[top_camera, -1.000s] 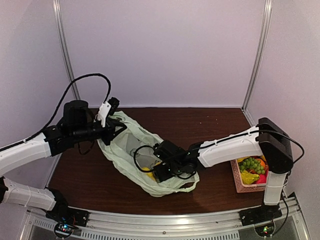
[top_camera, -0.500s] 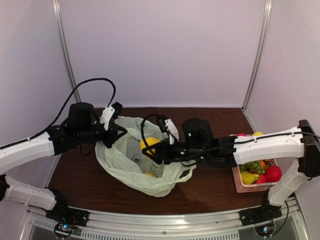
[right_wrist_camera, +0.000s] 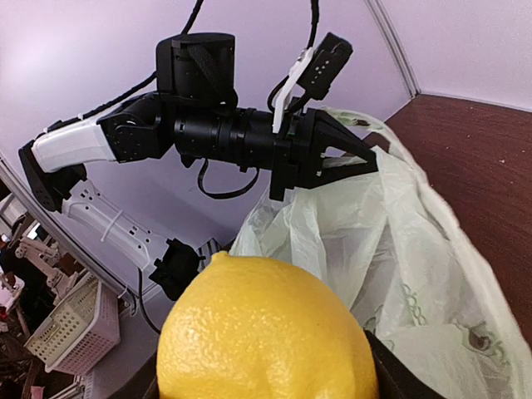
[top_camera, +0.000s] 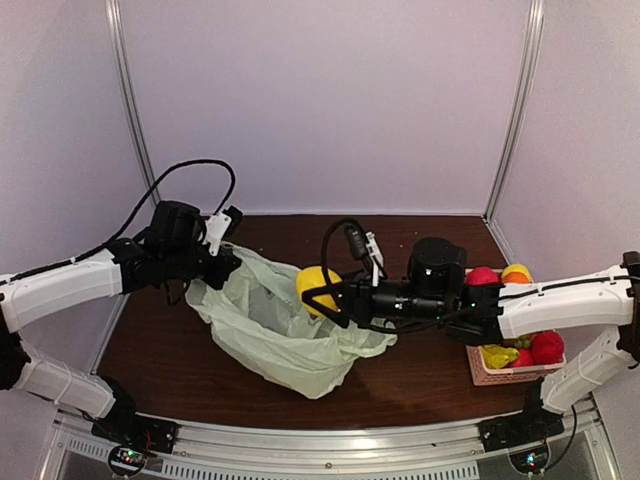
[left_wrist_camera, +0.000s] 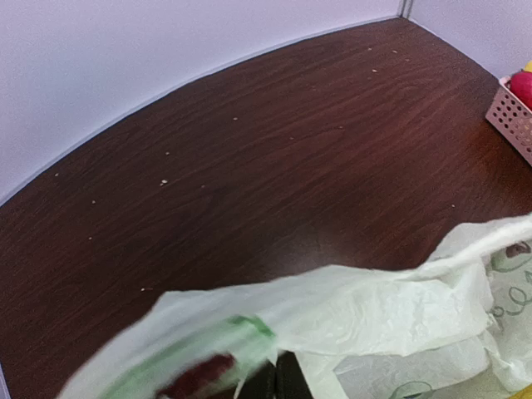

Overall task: Untie the knot of the plastic bag and take out the fruit
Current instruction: Pick up the fake fruit from the takeout bag, then place the fake fruit at the center of the board.

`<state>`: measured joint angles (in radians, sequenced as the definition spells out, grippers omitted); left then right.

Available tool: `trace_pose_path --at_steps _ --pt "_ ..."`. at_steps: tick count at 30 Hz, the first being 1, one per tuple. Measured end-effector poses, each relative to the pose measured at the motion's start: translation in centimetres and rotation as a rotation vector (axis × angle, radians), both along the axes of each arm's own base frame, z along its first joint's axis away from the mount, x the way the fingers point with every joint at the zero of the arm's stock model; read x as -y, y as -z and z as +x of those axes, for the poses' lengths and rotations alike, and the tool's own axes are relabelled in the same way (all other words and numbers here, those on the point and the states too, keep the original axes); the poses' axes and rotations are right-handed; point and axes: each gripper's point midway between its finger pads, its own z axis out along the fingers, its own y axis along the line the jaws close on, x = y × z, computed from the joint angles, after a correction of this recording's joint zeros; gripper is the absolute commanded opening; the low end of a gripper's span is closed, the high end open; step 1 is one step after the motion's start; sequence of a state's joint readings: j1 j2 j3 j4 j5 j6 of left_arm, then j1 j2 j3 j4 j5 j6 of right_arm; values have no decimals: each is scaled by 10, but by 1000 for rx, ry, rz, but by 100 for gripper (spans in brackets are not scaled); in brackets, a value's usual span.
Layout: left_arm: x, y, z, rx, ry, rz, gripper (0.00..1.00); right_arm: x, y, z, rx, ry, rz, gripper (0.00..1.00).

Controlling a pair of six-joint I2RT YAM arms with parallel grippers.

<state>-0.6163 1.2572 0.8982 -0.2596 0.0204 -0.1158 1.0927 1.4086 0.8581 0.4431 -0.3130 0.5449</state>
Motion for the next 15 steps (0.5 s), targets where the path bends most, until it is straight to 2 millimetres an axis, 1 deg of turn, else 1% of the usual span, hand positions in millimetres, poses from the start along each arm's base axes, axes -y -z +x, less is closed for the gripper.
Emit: trace_pose_path --at_steps 2,4,7,10,13,15 --pt "-17 1 10 -6 -62 5 0 17 -2 6 -1 47 9 60" --pt "-36 3 21 -13 -125 4 0 40 -4 17 -1 112 25 61" --pt "-51 5 27 -28 -176 3 0 70 -4 30 -12 206 48 61" --pt "-53 5 27 -34 -185 0 0 90 0 38 -24 274 52 61" --pt "-50 5 27 -41 -175 -5 0 103 2 40 -29 318 46 63" --pt "-46 4 27 -44 -161 -14 0 109 -2 39 -26 331 49 64"
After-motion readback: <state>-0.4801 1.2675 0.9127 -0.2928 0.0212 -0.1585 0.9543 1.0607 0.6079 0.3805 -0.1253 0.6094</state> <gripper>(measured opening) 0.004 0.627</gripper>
